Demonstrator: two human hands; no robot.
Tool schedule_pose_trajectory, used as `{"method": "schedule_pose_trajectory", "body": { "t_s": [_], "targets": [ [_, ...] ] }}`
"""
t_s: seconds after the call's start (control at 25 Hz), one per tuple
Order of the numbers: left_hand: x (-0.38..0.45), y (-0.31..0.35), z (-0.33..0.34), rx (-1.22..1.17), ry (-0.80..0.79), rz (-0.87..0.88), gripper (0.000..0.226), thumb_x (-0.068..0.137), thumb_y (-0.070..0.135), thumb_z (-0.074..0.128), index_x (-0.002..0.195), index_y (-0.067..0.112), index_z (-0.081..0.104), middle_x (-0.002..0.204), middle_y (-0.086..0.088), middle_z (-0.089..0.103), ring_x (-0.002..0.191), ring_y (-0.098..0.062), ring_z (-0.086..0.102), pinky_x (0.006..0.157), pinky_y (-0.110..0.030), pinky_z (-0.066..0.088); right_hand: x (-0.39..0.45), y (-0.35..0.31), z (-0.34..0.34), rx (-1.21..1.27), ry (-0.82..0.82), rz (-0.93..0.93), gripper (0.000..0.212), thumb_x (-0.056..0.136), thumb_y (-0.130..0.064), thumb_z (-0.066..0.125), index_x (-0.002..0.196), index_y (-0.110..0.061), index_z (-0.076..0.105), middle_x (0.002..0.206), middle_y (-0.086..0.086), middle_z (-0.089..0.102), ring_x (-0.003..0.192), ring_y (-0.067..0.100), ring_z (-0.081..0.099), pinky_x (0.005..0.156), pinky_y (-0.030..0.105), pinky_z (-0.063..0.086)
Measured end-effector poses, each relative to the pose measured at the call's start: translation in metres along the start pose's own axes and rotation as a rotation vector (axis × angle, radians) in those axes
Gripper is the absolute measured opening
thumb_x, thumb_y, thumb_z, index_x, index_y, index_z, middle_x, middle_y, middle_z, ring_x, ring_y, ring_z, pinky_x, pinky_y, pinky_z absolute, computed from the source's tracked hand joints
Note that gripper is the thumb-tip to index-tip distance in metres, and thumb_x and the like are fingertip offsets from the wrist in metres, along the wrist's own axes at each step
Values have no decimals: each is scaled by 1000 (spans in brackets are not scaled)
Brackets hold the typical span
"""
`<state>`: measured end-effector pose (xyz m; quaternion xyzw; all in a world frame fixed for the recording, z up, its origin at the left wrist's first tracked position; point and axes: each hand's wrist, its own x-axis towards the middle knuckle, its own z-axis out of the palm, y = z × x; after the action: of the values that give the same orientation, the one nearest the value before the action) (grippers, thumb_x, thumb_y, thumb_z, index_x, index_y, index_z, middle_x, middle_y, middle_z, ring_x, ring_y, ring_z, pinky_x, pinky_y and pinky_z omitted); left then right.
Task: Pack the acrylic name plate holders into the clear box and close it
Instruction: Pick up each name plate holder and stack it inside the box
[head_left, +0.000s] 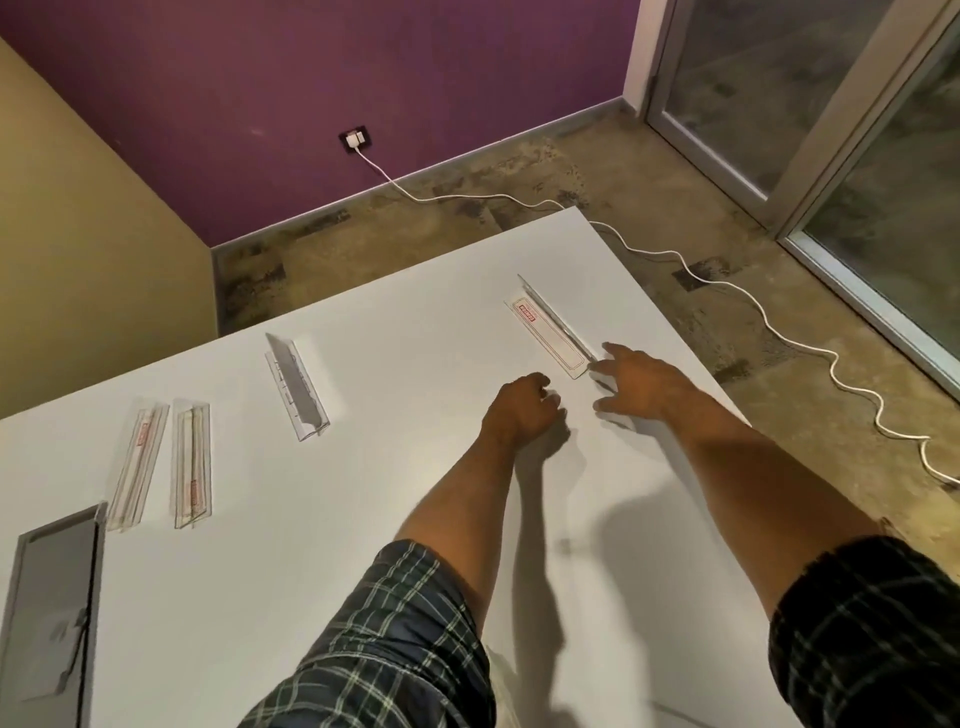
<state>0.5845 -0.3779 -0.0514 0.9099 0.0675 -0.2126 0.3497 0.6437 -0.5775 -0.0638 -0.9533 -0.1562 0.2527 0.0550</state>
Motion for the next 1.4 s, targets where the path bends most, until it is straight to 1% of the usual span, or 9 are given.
{"method": "schedule_pose_trajectory", "body": {
  "t_s": [0.2, 0.36, 0.44, 0.6, 0.8, 1.0, 1.12, 1.28, 1.4],
  "targets": [
    [51, 21, 19, -177, -4, -34, 51, 102, 35, 51, 143, 4, 50, 143, -12, 57, 134, -28, 51, 109, -33, 38, 18, 9, 36, 98, 78, 12, 86, 90, -50, 66, 159, -23, 24, 169, -6, 11, 148, 26, 32, 117, 43, 35],
    [75, 22, 36, -239, 6, -77, 21, 103, 36, 49, 94, 18, 57, 109, -9, 67, 108, -32, 57, 93, -34, 41, 27, 18, 54, 131, 91, -42, 84, 93, -47, 65, 161, -27, 20, 169, -12, 7, 148, 23, 30, 119, 44, 32],
    [84, 20, 40, -341, 22, -112, 27, 102, 34, 49, 80, 19, 54, 94, -8, 64, 96, -32, 57, 88, -35, 45, 28, 20, 61, 169, 156, -114, 85, 90, -45, 68, 160, -24, 24, 168, -10, 16, 147, 22, 33, 118, 42, 33],
    [88, 10, 41, -556, 69, -224, 25, 99, 23, 54, 105, 4, 69, 105, -17, 73, 103, -37, 68, 95, -48, 55, 25, 11, 71, 232, 229, -259, 80, 87, -37, 71, 156, -19, 35, 163, -4, 31, 144, 18, 40, 118, 34, 31],
    [68, -21, 22, -616, 176, -263, 18, 93, 7, 52, 90, 3, 69, 101, -21, 74, 96, -40, 70, 90, -49, 58, 15, -13, 72, 242, 222, -404, 73, 87, -24, 72, 154, -22, 41, 160, -7, 37, 142, 14, 44, 117, 33, 37],
    [25, -41, -10, -529, 189, -268, 24, 81, -1, 48, 75, 8, 69, 79, -15, 75, 68, -26, 66, 64, -28, 51, -11, -39, 51, 236, 433, -333, 54, 89, -6, 66, 140, -23, 58, 148, -5, 55, 129, 20, 57, 107, 34, 45],
    [-13, -50, -28, -548, 147, -282, 30, 80, -6, 47, 73, 16, 68, 76, -12, 73, 64, -24, 66, 52, -18, 47, -35, -43, 37, 248, 443, -176, 64, 91, -14, 67, 149, -27, 46, 158, -5, 42, 140, 19, 44, 114, 36, 35],
    [-66, -61, -41, -599, 59, -313, 32, 84, -7, 46, 83, 13, 71, 85, -15, 71, 63, -23, 67, 69, -29, 54, -68, -46, 32, 219, 305, -101, 88, 88, -19, 73, 159, -35, 23, 168, -5, 18, 149, 19, 29, 118, 40, 26],
    [-114, -72, -50, -606, -66, -300, 37, 82, -9, 47, 98, 10, 75, 86, -14, 71, 61, -19, 66, 60, -23, 55, -95, -56, 37, 217, 326, -122, 89, 86, -20, 74, 158, -38, 25, 167, -3, 20, 148, 21, 30, 117, 40, 28]
  ]
}}
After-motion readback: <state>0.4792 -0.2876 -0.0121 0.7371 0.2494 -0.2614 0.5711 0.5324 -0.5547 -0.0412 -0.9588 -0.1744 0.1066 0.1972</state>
